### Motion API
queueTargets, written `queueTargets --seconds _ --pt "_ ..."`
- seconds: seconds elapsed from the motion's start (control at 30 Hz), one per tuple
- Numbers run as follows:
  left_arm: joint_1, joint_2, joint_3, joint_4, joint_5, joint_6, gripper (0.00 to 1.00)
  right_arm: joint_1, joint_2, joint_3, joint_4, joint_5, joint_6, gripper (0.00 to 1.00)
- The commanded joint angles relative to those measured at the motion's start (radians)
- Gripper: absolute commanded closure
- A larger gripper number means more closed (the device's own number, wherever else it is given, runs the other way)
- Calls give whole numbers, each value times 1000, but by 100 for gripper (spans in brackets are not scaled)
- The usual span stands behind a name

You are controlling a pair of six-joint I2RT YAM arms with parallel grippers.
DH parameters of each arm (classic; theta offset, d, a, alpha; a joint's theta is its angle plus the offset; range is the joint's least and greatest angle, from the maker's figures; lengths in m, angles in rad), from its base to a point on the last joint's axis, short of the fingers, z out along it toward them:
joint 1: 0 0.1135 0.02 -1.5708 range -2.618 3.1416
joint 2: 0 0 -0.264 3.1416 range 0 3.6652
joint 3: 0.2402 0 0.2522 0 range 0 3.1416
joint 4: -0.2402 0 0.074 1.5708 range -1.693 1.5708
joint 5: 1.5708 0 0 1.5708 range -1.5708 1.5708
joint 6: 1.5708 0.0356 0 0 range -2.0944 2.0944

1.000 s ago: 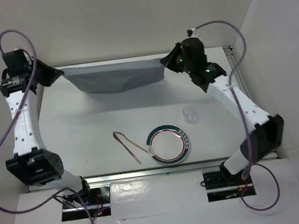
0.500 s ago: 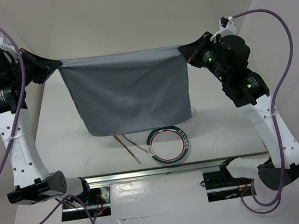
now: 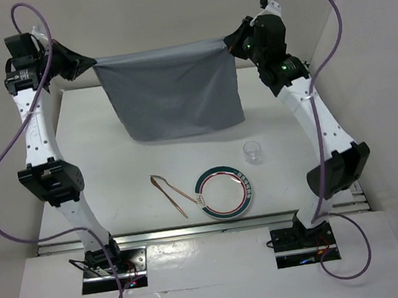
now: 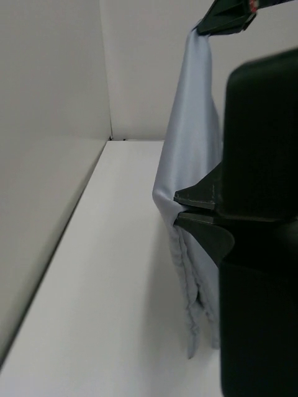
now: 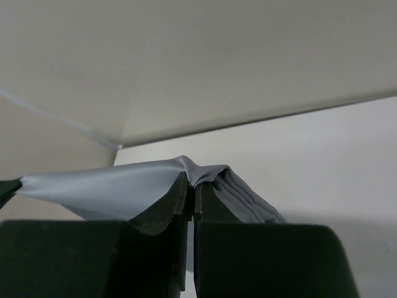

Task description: Set the dinner table for one person

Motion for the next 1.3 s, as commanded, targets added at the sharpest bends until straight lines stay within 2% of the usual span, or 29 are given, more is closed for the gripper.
queueTargets --seconds 0.0,0.13,0.23,0.3,0.33,0.4,0.5,0.53,0.6,0.63,0.67,0.7,0.73,0.77,0.87,0.9,1.07,1.13,1.17,1.27 --pt "-17 136 193 108 45 -36 100 -96 88 151 159 5 -46 100" --pt "-17 258 228 293 125 -137 100 -159 244 272 170 -44 -46 100" --pt "-17 289 240 338 140 -148 100 -183 257 235 179 -60 -46 100" --pt "-17 263 168 376 140 -137 100 -193 238 158 195 -77 -46 100" --pt "-17 243 72 390 140 -116 100 -193 225 57 211 -87 -46 100" --pt "-17 193 -16 390 130 -87 100 -193 176 -58 231 -87 -35 100" --pt "-26 95 -256 372 94 -9 100 -193 97 -313 260 -97 9 100" --pt "-26 64 -407 388 68 25 100 -193 79 -383 273 -97 35 100" --pt "-26 15 -551 405 39 48 100 -193 44 -567 293 -145 67 100" --pt "-26 -22 -612 405 18 67 100 -193 44 -621 302 -170 86 94" --pt "-26 -22 -706 405 -17 67 97 -193 34 -666 302 -204 95 83" --pt "-26 -31 -735 352 -36 85 72 -193 19 -742 293 -219 95 53" --pt "-26 -32 -755 320 -50 96 58 -193 8 -770 281 -219 106 42" --pt "-26 -32 -769 292 -76 117 48 -193 -4 -792 267 -219 106 38" --pt "-26 -64 -785 252 -119 142 35 -193 -65 -829 235 -199 88 31" --pt "-26 -91 -757 234 -140 142 28 -193 -76 -807 200 -178 78 30" --pt "-35 -134 -621 81 -237 192 28 -193 -99 -723 168 -149 38 32" --pt "-44 -145 -607 69 -292 212 33 -193 -82 -677 179 -149 28 39" --pt "-60 -154 -616 69 -333 225 38 -193 -61 -654 166 -162 6 46" --pt "-110 -122 -627 69 -413 240 45 -193 68 -530 94 -184 -34 54"
